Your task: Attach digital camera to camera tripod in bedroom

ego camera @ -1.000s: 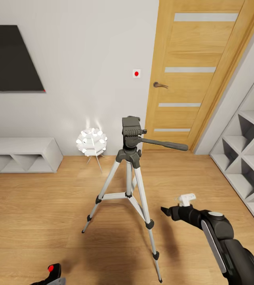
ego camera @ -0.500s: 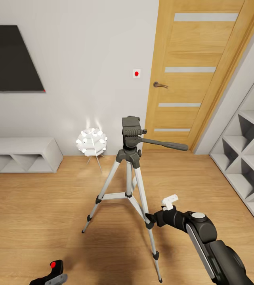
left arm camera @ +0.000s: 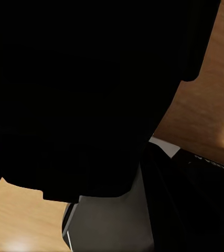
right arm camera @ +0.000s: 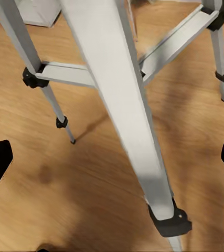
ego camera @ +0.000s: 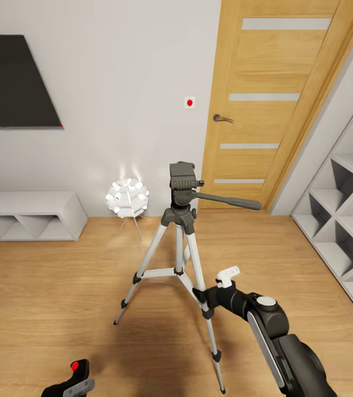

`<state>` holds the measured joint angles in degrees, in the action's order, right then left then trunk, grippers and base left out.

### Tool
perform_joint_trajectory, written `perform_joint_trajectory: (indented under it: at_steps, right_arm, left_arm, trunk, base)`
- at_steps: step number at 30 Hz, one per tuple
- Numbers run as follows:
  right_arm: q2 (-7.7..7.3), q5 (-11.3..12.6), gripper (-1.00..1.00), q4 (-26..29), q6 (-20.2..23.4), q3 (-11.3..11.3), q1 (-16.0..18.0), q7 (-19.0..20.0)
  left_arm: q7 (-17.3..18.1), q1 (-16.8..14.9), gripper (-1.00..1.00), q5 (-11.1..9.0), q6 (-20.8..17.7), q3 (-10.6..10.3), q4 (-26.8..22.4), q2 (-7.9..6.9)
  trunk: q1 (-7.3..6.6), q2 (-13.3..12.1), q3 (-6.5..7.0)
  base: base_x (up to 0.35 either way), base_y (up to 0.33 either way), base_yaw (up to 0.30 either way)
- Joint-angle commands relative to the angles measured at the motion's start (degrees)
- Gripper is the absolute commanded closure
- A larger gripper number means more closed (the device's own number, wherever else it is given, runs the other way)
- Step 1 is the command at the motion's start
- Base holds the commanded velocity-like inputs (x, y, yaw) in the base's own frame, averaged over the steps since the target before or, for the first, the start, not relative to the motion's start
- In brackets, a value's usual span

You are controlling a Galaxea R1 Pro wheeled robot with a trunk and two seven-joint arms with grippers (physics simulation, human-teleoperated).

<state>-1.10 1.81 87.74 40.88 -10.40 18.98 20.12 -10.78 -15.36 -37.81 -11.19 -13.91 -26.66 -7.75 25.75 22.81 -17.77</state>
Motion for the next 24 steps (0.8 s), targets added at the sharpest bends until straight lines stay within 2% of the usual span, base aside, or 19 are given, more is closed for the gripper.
perform_joint_trajectory:
  at_steps: [1,3,4,9,13,20,24]
  right_arm:
    - [0.87,0.2,-1.0,-0.4,-0.3,0.0,0.4,-0.9]
    - [1.89,0.1,-1.0,-0.7,-0.6,0.1,0.8,-2.0]
    - [3.37,0.1,-1.0,-1.1,-0.8,0.0,2.1,-3.7]
    - [6.0,0.0,-1.0,-1.4,-0.9,0.0,4.0,-5.9]
    - [6.84,0.0,-1.0,-1.5,-1.0,-0.1,5.0,-6.4]
    - [7.12,0.2,-1.0,-3.5,-1.2,-0.1,7.7,-6.7]
    - [7.28,0.2,-1.0,-9.9,-1.8,0.1,11.3,-6.7]
  left_arm:
    - [-0.3,0.0,1.0,-0.4,-0.2,-0.4,-0.2,-0.08]
    - [-0.2,0.0,1.0,-0.4,-0.2,-0.4,-0.2,-0.07]
    - [-0.2,0.0,1.0,-0.4,-0.2,-0.4,-0.1,-0.07]
    - [-0.2,0.0,1.0,-0.5,-0.3,-0.4,0.2,-0.07]
    - [-0.2,0.0,1.0,-0.5,-0.3,-0.4,0.3,-0.07]
    - [-0.2,0.0,1.0,-0.5,-0.3,-0.4,0.4,-0.07]
    - [-0.2,0.0,1.0,-0.5,-0.3,-0.4,0.4,-0.07]
  trunk:
    - [0.03,0.1,-0.1]
    - [0.03,0.1,-0.1]
    - [0.03,0.1,-0.1]
    - [0.03,0.1,-0.1]
    - [0.03,0.1,-0.1]
    - [0.03,0.1,-0.1]
    - [0.03,0.1,-0.1]
  base:
    - [0.0,0.0,0.0]
    - [0.0,0.0,0.0]
    - [0.0,0.0,0.0]
    - [0.0,0.0,0.0]
    - [0.0,0.0,0.0]
    - [0.0,0.0,0.0]
    - [0.0,0.0,0.0]
